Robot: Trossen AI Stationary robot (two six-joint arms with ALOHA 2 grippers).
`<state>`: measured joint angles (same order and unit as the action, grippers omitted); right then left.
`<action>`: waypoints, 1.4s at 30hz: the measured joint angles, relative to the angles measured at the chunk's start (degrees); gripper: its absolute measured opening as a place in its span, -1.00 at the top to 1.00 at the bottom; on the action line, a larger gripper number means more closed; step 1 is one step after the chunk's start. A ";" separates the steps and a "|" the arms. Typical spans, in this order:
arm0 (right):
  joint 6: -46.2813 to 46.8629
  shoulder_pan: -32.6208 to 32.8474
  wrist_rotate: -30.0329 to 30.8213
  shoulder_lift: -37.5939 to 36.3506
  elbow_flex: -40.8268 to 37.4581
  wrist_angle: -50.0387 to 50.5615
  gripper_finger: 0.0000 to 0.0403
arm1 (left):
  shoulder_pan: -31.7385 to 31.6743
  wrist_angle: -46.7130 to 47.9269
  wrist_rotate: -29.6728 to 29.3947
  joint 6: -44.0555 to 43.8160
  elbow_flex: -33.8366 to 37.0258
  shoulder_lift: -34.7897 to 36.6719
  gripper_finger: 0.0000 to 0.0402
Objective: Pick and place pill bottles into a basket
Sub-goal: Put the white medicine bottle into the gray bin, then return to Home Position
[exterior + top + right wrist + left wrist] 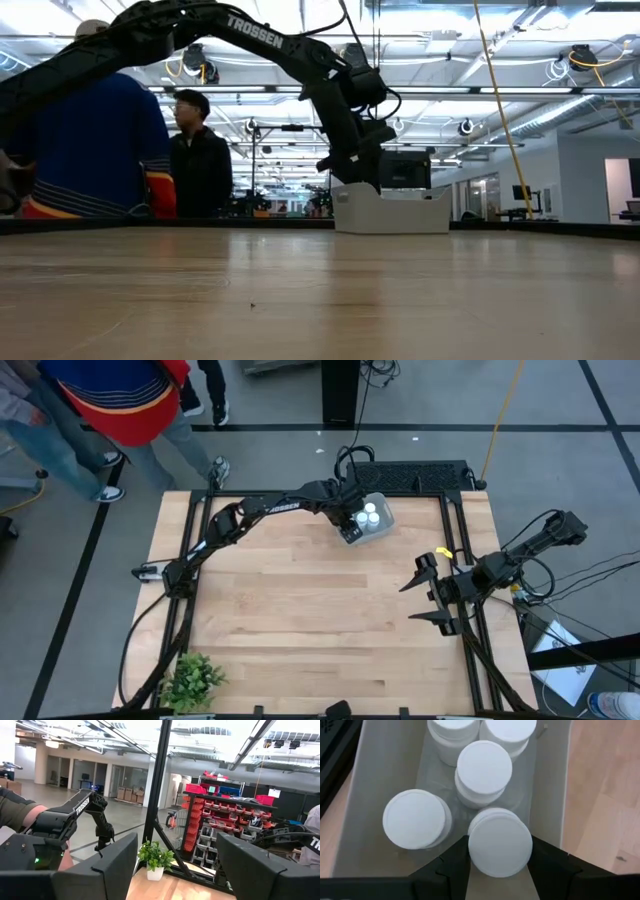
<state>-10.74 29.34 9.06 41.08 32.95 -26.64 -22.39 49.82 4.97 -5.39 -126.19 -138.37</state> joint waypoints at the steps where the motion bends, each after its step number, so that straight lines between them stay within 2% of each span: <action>1: 0.00 0.00 -0.02 0.00 0.00 0.02 -0.30 | 0.00 -0.04 0.00 -0.01 0.00 0.00 0.08; 11: 0.00 0.00 -0.04 0.00 0.00 0.35 -0.30 | 0.00 0.64 0.00 -0.73 0.00 0.00 -0.04; 19: 0.20 0.00 -0.05 0.00 0.00 0.37 -0.30 | 0.26 1.72 -0.48 -0.94 0.00 0.32 -0.06; 23: 0.20 0.00 -0.04 0.00 0.00 0.92 -0.30 | 0.56 3.32 -0.08 -0.22 0.00 2.23 -0.07; 27: 0.41 0.00 0.11 0.04 0.00 1.61 -0.30 | 0.89 8.98 -0.27 4.39 0.00 5.32 -0.07; 30: -2.54 -0.02 0.40 0.00 0.00 2.16 -0.30 | 1.26 10.14 -0.97 2.68 0.00 8.27 -0.07; 32: -3.62 -0.01 3.75 0.00 0.00 2.27 -0.30 | 2.22 10.02 -1.67 3.78 0.00 10.50 -0.07; 35: 2.49 -0.07 10.11 -0.24 0.02 3.96 -0.30 | 5.34 8.15 -1.41 7.64 0.00 13.03 -0.07; 42: 8.26 -0.05 10.40 -0.44 0.02 10.45 -0.30 | 11.93 1.61 3.38 11.78 0.00 18.03 -0.07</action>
<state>-2.48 29.29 19.46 40.64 32.97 -16.18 -10.46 51.43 8.36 6.39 -126.19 -120.34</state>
